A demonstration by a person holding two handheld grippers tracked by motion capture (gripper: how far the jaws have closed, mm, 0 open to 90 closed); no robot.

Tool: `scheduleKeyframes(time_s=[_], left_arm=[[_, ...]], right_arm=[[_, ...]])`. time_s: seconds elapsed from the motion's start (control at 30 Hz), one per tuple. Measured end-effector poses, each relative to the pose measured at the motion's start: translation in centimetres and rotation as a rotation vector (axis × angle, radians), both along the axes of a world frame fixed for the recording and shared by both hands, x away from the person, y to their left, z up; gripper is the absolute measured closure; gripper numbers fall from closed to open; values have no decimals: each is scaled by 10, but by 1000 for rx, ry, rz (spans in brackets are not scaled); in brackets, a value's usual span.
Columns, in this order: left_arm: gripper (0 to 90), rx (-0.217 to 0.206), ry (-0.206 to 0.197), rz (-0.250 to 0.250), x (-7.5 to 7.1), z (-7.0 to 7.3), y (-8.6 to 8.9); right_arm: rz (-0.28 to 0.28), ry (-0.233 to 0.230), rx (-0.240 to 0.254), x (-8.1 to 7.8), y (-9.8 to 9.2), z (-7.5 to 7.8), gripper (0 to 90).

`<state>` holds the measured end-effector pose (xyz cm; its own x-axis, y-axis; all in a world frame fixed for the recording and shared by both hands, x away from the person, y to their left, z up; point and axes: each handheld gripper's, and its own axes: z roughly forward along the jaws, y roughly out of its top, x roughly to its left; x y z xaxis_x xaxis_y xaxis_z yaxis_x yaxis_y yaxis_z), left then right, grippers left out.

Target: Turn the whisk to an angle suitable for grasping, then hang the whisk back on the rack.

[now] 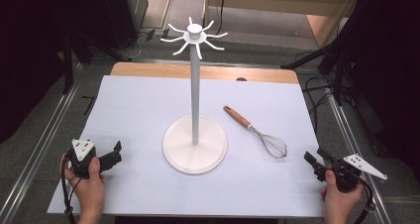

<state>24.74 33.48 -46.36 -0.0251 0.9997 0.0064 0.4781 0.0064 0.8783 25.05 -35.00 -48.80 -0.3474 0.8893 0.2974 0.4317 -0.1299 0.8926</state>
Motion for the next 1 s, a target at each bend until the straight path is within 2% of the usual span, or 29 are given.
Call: scheduleKeyframes(time_s=[0.2,0.23,0.33,0.47,0.57,0.63,0.7,0.8,0.83,0.87,0.93,0.97,1.0], left_arm=[[43,4,6,3,1,0,-1],[43,4,6,4,1,0,-1],[43,3,6,2,1,0,0],[43,1,6,4,1,0,0],[43,2,6,8,1,0,0],[43,1,6,8,1,0,0],[43,4,3,5,0,0,-1],[43,13,0,3,0,0,-2],[43,13,-2,4,0,0,-2],[43,12,-4,4,0,0,-2],[43,9,-3,5,0,0,-1],[43,10,-7,5,-1,0,-1],[43,14,-12,6,-1,0,-1]], right_arm=[[15,-5,6,2,2,0,393],[9,-20,-2,3,1,0,413],[-3,-5,-6,4,2,0,405],[-10,39,-37,6,3,1,401],[16,52,-50,5,5,2,394],[14,64,-59,4,7,3,397],[48,76,-75,7,9,5,404],[88,84,-123,12,15,10,400],[105,97,-159,16,20,15,400],[105,97,-159,16,20,15,400],[126,115,-195,22,26,20,406],[146,140,-232,26,31,25,424],[146,140,-232,26,31,25,424]])
